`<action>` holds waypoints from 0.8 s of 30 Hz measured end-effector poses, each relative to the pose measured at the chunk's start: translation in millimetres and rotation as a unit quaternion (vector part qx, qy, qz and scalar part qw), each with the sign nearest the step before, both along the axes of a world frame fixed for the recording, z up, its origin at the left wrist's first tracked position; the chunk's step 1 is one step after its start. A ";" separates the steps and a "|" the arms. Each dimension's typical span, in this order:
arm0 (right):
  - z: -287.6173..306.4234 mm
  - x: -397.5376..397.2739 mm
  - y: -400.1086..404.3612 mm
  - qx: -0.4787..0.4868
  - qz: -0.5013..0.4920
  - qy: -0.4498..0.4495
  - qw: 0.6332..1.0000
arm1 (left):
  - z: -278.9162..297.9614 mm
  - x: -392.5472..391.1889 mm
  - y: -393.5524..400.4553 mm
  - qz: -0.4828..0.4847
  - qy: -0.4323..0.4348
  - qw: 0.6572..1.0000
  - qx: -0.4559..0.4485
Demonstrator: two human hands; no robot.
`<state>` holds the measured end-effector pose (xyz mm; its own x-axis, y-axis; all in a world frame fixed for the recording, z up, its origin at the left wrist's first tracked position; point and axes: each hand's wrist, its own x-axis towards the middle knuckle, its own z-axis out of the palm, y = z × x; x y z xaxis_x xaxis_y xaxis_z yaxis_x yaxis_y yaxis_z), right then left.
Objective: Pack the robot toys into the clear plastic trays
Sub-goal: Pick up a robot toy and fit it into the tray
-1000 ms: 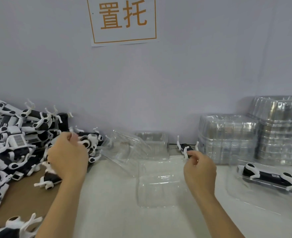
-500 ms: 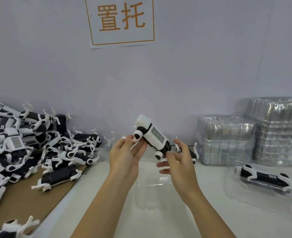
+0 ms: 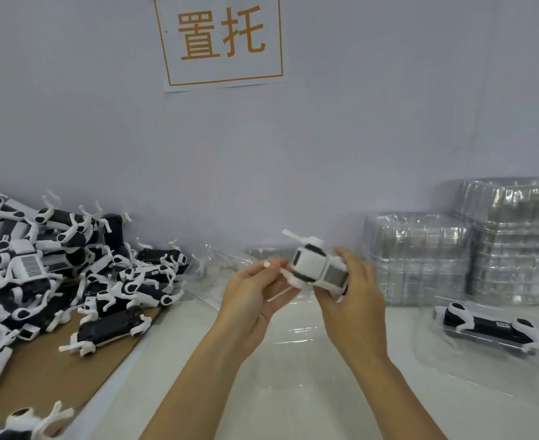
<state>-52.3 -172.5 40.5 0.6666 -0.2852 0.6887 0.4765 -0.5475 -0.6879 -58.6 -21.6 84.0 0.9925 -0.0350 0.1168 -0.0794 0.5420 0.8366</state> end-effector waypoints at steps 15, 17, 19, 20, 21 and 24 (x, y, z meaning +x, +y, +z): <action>7.8 13.5 -29.0 -0.027 0.036 0.143 0.989 | -81.8 22.5 29.5 0.084 0.075 0.924 0.367; 10.5 12.3 -28.5 -0.083 0.059 0.176 0.979 | -82.1 22.1 35.5 0.059 0.083 0.928 0.358; 13.2 10.2 -26.4 -0.112 0.082 0.208 0.968 | -82.2 21.0 38.4 0.029 0.088 0.935 0.342; 13.8 8.6 -24.6 -0.115 0.094 0.225 0.963 | -82.0 20.6 38.6 0.019 0.090 0.940 0.330; 13.9 7.8 -22.7 -0.111 0.108 0.242 0.958 | -81.0 20.2 38.4 0.014 0.091 0.944 0.318; 9.7 7.5 -18.7 -0.136 0.129 0.293 0.938 | -79.8 19.3 37.9 0.013 0.093 0.952 0.292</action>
